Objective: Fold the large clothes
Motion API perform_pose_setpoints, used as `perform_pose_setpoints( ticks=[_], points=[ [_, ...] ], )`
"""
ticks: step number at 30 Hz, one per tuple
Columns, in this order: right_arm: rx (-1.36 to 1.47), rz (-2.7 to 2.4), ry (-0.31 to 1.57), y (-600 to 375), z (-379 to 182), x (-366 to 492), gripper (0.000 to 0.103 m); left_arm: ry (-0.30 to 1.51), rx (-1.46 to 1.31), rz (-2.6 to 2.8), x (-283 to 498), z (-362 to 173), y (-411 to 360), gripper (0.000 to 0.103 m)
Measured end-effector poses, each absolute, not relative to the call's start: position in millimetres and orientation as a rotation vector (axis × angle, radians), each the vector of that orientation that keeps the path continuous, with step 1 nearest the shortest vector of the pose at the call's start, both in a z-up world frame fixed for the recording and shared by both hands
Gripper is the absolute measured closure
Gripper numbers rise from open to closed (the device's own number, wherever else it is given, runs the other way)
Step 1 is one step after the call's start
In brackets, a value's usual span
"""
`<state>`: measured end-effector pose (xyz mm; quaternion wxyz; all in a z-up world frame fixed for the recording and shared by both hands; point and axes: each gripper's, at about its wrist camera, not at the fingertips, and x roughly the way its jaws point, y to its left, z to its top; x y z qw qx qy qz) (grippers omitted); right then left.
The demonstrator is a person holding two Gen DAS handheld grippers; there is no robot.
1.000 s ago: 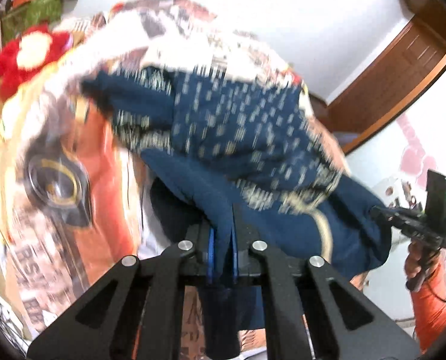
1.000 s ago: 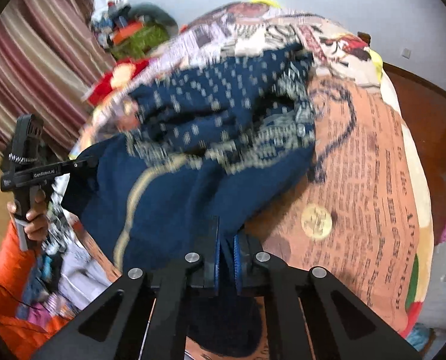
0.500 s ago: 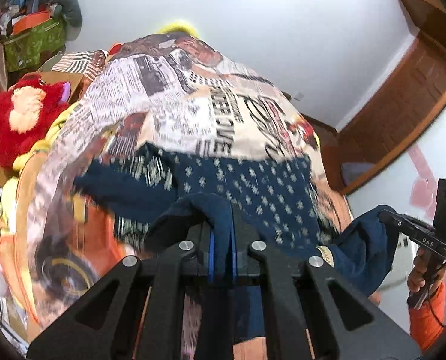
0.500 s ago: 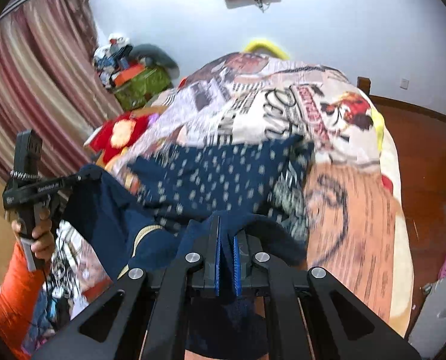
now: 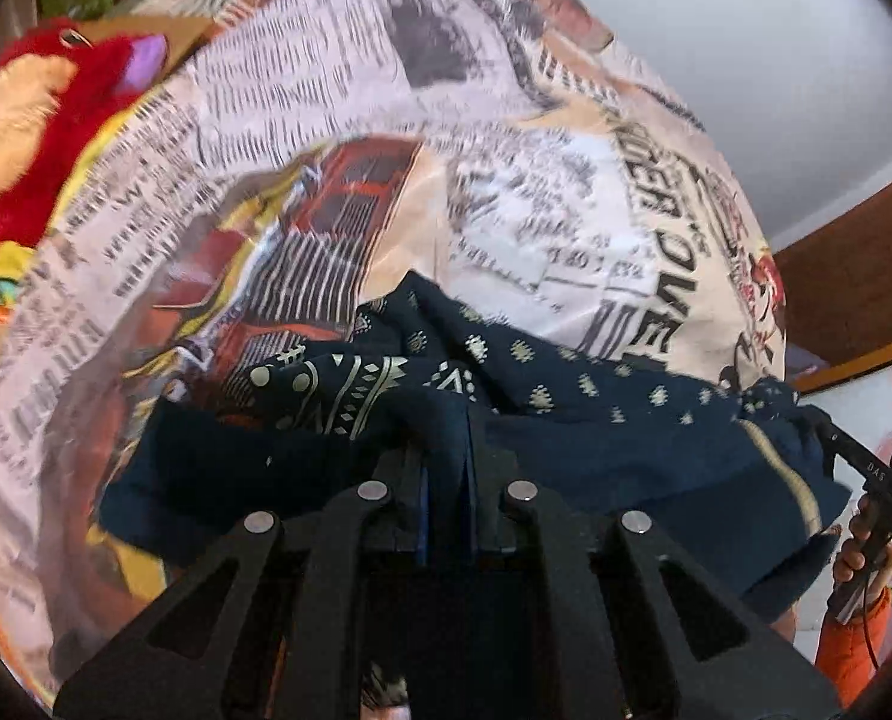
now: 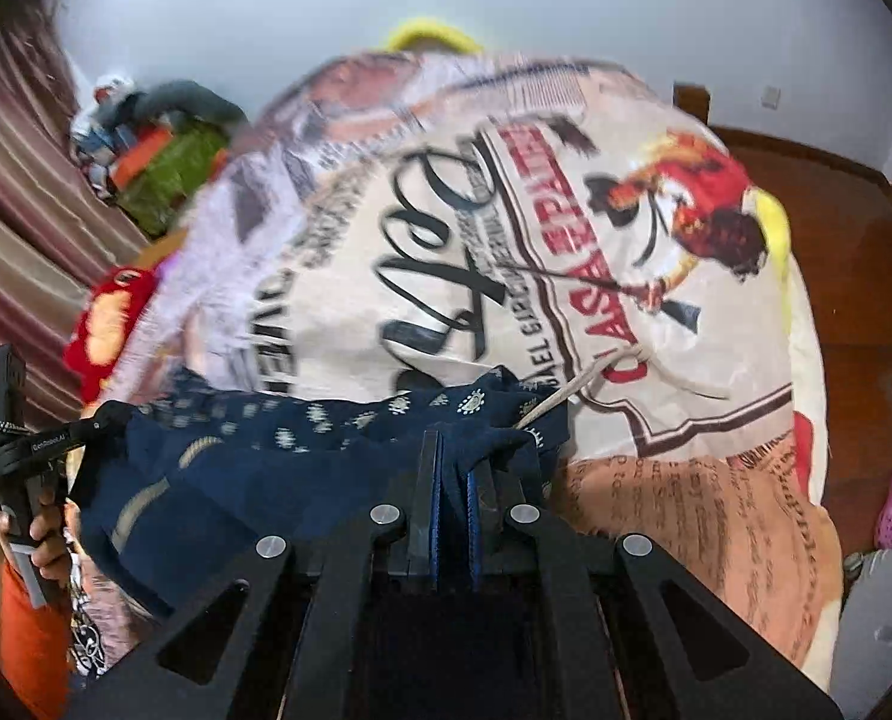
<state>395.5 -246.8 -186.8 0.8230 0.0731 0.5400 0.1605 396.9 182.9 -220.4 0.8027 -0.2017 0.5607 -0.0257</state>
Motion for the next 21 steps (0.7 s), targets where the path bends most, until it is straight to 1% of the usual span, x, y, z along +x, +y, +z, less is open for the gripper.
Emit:
perform_pose_setpoints(
  ticks=[3, 7, 10, 12, 13, 14, 15, 17, 19, 21],
  points=[
    [0.137, 0.373, 1.145, -248.8, -188.8, 397.6, 0.099, 1.214, -0.390, -0.083, 398.7, -216.7, 181.0, 0.091],
    [0.079, 0.394, 1.125, -249.7, -171.0, 388.2, 0.098, 1.210, -0.328, -0.111, 398.6, -190.8, 176.9, 0.090],
    [0.003, 0.377, 1.099, -249.5, -151.1, 375.3, 0.091, 1.196, -0.259, -0.116, 390.6, -164.7, 171.8, 0.090],
    [-0.016, 0.381, 1.071, -253.0, -136.4, 365.2, 0.081, 1.192, -0.205, -0.113, 382.8, -149.9, 168.0, 0.088],
    [-0.016, 0.386, 1.054, -255.7, -126.5, 357.7, 0.078, 1.191, -0.183, -0.103, 379.2, -144.5, 166.5, 0.087],
    [-0.013, 0.392, 1.038, -257.7, -118.2, 351.3, 0.071, 1.182, -0.157, -0.076, 374.3, -138.0, 165.9, 0.077],
    [-0.014, 0.398, 1.024, -258.7, -111.7, 345.0, 0.065, 1.155, -0.123, -0.035, 367.2, -128.2, 166.0, 0.060],
    [-0.035, 0.419, 0.995, -256.5, -96.9, 326.5, 0.062, 1.109, -0.105, -0.011, 358.5, -114.9, 169.6, 0.043],
    [-0.047, 0.444, 0.985, -252.9, -89.4, 311.0, 0.061, 1.065, -0.115, 0.007, 345.5, -99.6, 175.4, 0.043],
    [-0.050, 0.481, 0.989, -245.5, -85.1, 291.6, 0.059, 1.060, -0.120, -0.005, 332.5, -92.9, 175.3, 0.043]
  ],
)
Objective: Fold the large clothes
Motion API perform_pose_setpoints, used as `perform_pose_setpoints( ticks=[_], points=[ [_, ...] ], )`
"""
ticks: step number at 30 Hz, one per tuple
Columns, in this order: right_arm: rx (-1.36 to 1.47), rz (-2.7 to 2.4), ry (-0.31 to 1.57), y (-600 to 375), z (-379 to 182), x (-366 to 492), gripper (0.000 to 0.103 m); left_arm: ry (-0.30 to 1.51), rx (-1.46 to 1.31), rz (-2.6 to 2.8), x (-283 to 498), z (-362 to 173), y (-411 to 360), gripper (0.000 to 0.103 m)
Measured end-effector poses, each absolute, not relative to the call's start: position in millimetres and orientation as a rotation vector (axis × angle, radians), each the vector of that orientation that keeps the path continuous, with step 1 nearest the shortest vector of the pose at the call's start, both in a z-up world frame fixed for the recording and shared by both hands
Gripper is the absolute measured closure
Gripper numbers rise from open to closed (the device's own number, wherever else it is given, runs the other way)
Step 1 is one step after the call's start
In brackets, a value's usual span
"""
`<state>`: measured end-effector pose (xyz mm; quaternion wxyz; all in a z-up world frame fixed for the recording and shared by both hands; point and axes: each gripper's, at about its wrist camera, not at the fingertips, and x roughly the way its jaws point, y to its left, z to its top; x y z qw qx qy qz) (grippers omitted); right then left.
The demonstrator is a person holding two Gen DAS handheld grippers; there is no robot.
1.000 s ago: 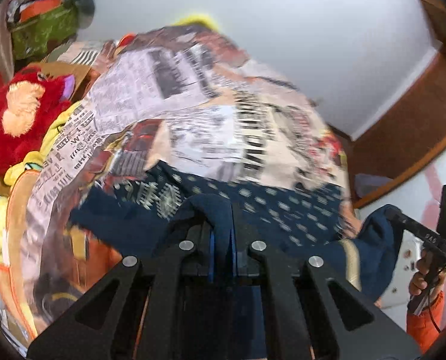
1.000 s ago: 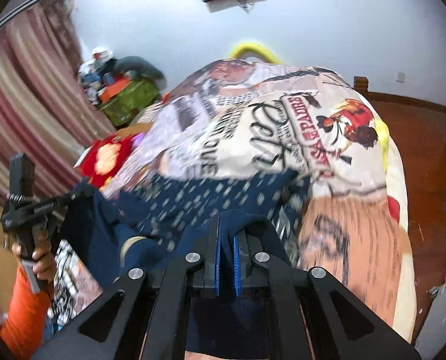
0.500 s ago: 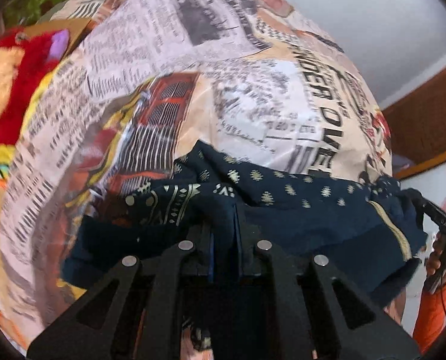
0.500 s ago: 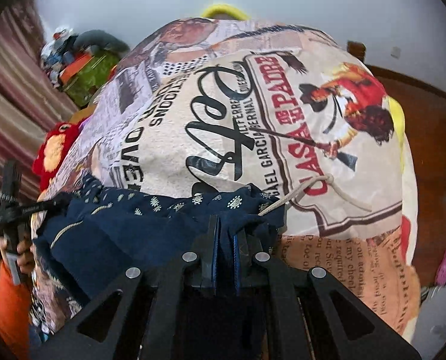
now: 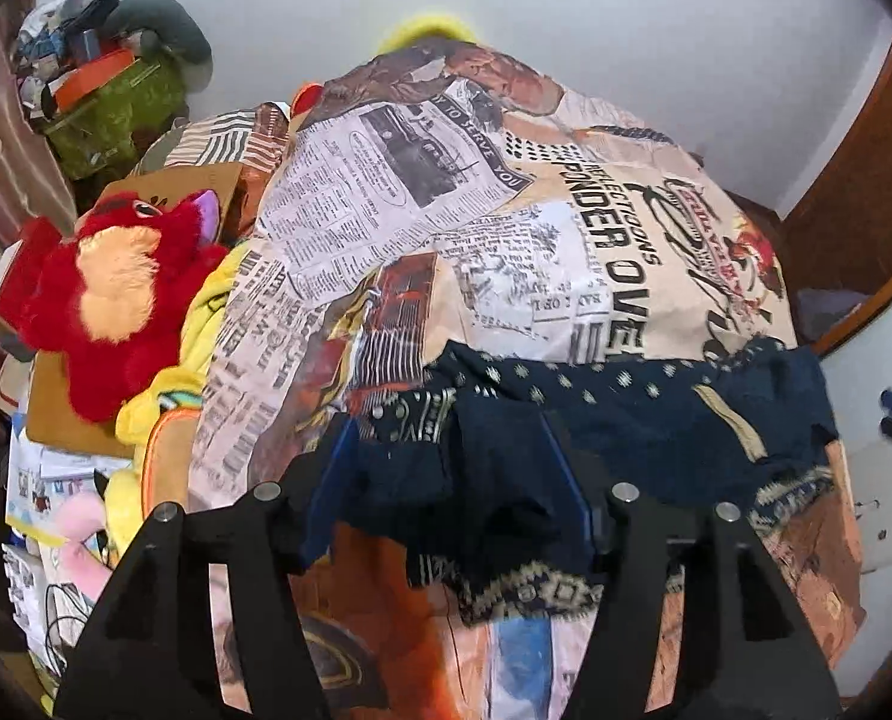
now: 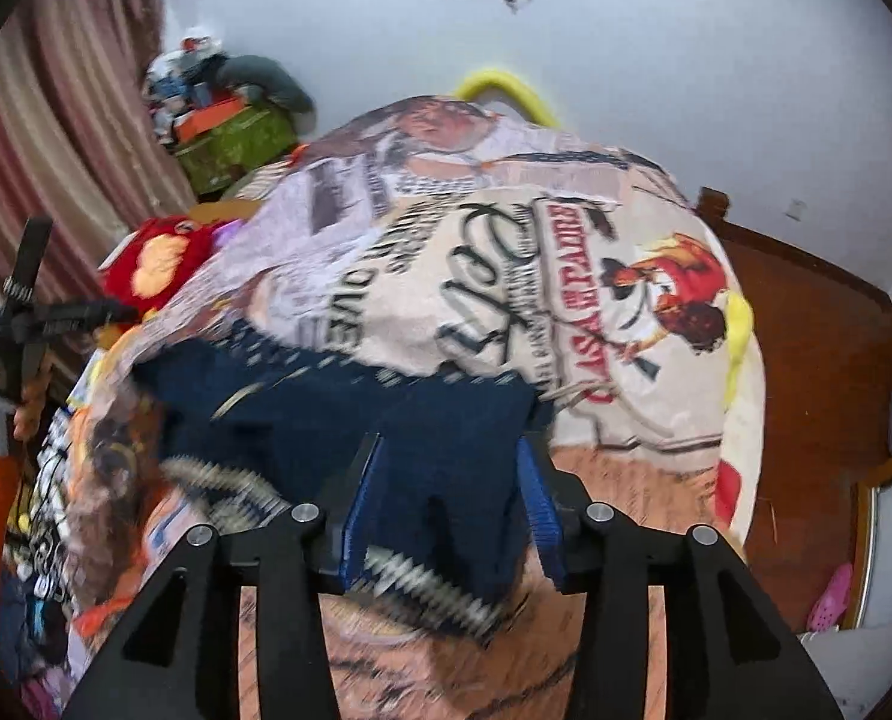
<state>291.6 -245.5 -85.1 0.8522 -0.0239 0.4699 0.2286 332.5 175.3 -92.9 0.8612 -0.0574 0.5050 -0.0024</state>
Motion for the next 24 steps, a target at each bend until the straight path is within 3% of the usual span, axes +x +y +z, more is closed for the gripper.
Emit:
perform_pose_setpoints(
  ticks=[11, 18, 24],
  points=[
    [-0.053, 0.590, 1.091, -205.1, -128.6, 224.1, 0.053, 1.129, -0.088, -0.195, 265.5, -132.3, 106.3, 0.042],
    [-0.040, 0.533, 1.157, -188.1, -166.9, 252.8, 0.053, 1.149, -0.092, -0.196, 297.3, -158.9, 59.6, 0.042],
    [-0.093, 0.449, 1.094, -180.1, -165.8, 298.3, 0.053, 1.144, -0.073, -0.097, 356.4, -174.2, 61.3, 0.042]
  ],
)
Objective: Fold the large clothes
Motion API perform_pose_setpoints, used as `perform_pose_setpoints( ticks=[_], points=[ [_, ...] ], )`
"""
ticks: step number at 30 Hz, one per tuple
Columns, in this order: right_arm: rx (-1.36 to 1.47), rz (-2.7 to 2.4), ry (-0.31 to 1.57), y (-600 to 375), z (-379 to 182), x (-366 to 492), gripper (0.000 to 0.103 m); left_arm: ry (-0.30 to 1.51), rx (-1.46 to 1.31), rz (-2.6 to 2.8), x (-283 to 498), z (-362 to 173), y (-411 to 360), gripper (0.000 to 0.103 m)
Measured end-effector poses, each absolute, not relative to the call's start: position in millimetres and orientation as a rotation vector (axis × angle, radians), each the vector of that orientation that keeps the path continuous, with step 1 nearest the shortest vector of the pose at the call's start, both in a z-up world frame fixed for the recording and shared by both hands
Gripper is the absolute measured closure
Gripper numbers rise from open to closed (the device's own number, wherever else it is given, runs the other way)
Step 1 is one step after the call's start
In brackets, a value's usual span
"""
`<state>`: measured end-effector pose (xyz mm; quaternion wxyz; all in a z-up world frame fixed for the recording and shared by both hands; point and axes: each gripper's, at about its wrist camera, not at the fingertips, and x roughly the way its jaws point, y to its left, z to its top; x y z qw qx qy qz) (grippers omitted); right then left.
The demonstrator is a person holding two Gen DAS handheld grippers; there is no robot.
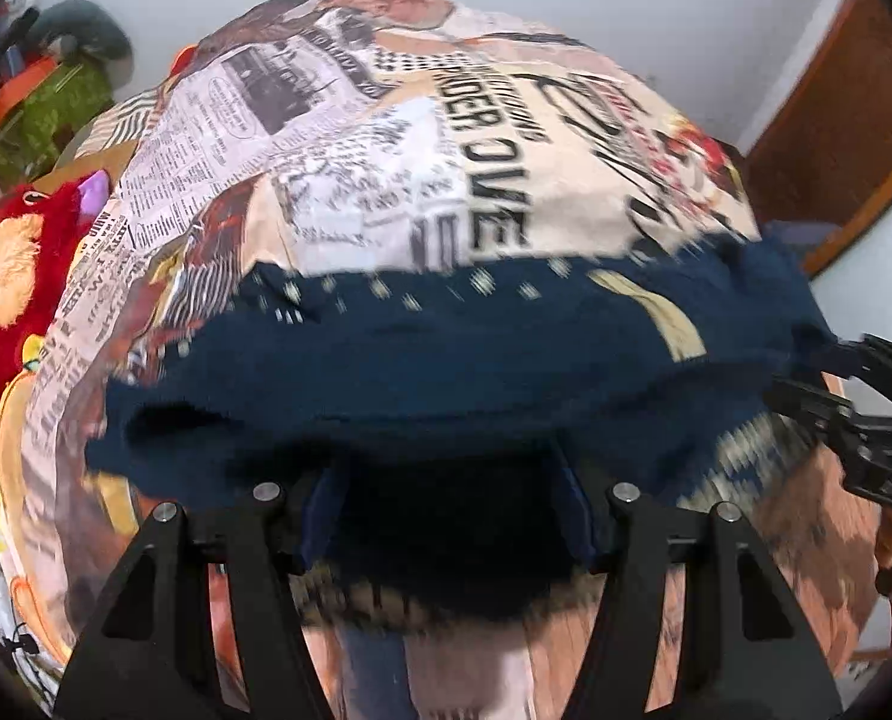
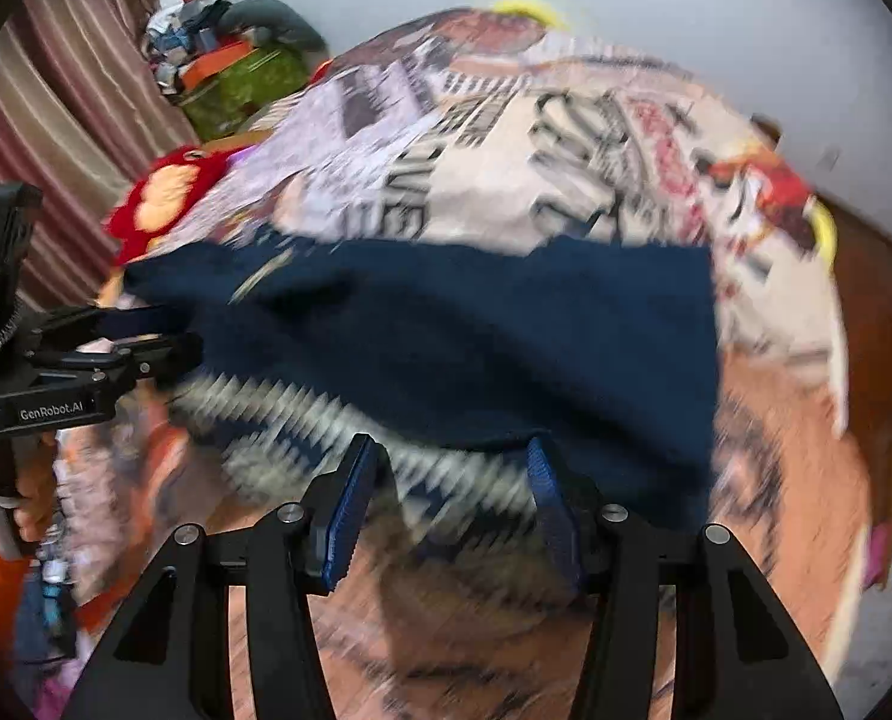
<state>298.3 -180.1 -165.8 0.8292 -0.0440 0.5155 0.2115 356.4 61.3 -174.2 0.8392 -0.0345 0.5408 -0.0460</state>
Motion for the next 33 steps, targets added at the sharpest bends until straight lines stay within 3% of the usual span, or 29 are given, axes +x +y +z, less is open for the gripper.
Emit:
perform_pose_setpoints(
  ticks=[14, 22, 24, 33],
  points=[
    [-0.124, 0.301, 1.027, -169.6, -172.9, 427.2, 0.053, 1.106, -0.053, 0.128, 456.3, -181.4, 125.7, 0.042],
    [-0.017, 0.350, 1.027, -189.8, -152.6, 417.7, 0.052, 1.033, -0.129, 0.052, 402.8, -134.9, 162.4, 0.042],
    [-0.020, 0.376, 1.016, -194.0, -141.9, 402.6, 0.047, 1.039, -0.156, 0.041, 385.2, -130.4, 167.8, 0.039],
    [-0.053, 0.427, 1.018, -212.2, -123.3, 332.8, 0.041, 1.144, -0.294, -0.005, 300.2, -169.0, 185.2, 0.032]
  ],
)
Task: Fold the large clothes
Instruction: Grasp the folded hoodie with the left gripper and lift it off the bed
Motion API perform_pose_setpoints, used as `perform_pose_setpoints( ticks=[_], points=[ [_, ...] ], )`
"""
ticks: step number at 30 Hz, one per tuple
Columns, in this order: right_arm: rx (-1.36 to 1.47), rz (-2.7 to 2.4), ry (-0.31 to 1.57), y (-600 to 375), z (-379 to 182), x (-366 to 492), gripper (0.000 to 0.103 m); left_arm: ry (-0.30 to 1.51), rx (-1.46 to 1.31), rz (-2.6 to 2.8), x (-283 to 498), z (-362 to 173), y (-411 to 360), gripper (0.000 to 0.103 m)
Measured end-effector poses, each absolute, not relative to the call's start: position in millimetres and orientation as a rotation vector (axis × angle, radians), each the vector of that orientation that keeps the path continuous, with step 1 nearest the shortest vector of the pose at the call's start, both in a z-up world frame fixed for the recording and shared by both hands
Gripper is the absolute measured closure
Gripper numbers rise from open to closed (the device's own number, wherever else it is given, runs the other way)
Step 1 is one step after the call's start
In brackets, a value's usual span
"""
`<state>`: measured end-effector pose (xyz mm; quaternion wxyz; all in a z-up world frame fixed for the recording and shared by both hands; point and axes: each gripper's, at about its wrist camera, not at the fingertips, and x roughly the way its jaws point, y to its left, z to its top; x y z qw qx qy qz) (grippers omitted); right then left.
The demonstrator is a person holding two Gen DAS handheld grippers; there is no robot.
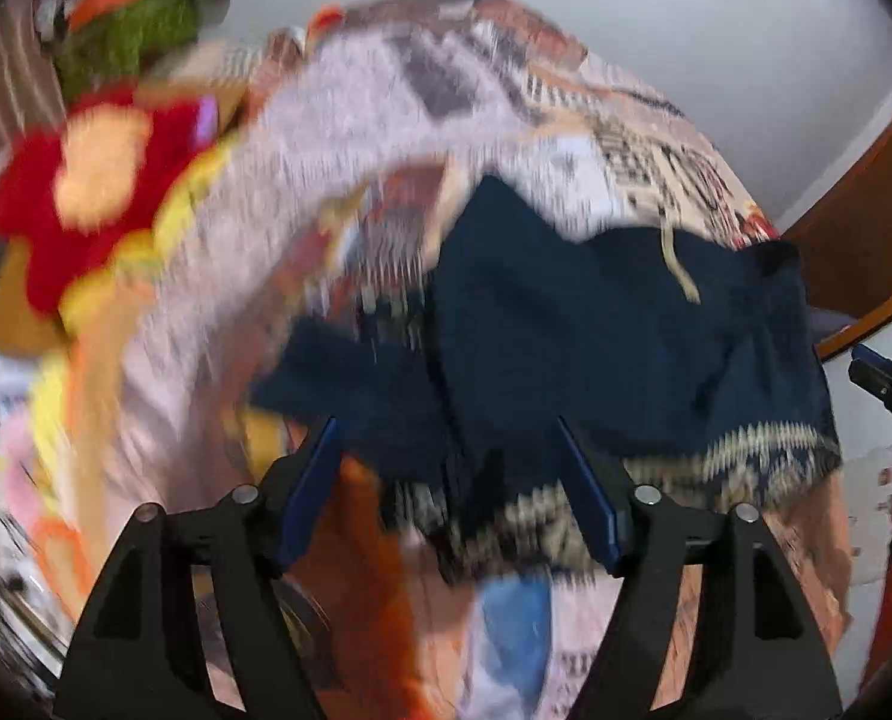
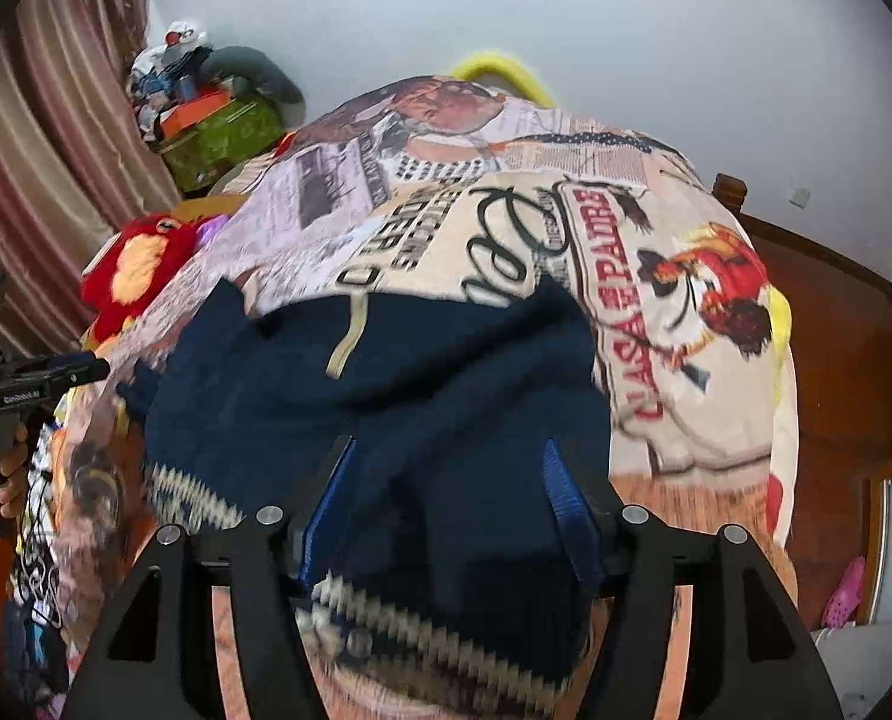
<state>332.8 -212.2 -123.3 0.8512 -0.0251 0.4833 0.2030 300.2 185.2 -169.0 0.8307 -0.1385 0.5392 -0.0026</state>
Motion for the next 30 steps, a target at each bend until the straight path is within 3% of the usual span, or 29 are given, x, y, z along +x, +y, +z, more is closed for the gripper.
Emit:
perform_pose_setpoints(
  ticks=[7, 14, 30],
  points=[
    [-0.122, 0.479, 1.049, -195.5, -136.4, 293.4, 0.035, 1.291, -0.699, -0.112, 250.2, -240.9, 189.4, 0.032],
    [-0.137, 0.496, 1.090, -174.0, -160.0, 285.6, 0.033, 1.174, -1.058, -0.108, 234.6, -278.5, 195.2, 0.031],
    [-0.106, 0.516, 1.124, -171.8, -190.6, 306.6, 0.025, 0.933, -1.224, 0.007, 289.2, -299.4, 196.9, 0.026]
  ],
)
